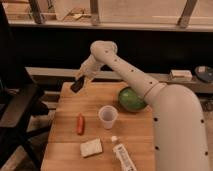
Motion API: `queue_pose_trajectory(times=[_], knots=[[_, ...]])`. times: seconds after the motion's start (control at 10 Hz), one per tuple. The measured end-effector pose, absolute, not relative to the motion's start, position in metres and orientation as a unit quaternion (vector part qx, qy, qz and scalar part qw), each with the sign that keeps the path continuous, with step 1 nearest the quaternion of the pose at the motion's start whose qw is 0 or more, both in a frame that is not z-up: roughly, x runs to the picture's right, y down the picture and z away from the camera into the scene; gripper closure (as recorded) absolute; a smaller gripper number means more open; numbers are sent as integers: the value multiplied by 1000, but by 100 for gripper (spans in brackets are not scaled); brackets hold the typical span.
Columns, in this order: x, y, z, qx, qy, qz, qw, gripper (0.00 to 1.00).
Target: Place the eraser in the ceramic cup
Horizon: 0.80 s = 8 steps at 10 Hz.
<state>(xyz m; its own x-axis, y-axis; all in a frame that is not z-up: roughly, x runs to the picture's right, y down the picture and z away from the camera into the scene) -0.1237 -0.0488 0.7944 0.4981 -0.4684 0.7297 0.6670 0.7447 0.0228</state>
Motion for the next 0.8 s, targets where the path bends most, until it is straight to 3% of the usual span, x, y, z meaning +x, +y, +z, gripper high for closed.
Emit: queue_pose_trajectory(times=[0.4, 0.8], knots=[[-84, -17, 718, -157, -380, -299, 861, 100], [-56, 10, 700, -178, -367, -259, 876, 100]])
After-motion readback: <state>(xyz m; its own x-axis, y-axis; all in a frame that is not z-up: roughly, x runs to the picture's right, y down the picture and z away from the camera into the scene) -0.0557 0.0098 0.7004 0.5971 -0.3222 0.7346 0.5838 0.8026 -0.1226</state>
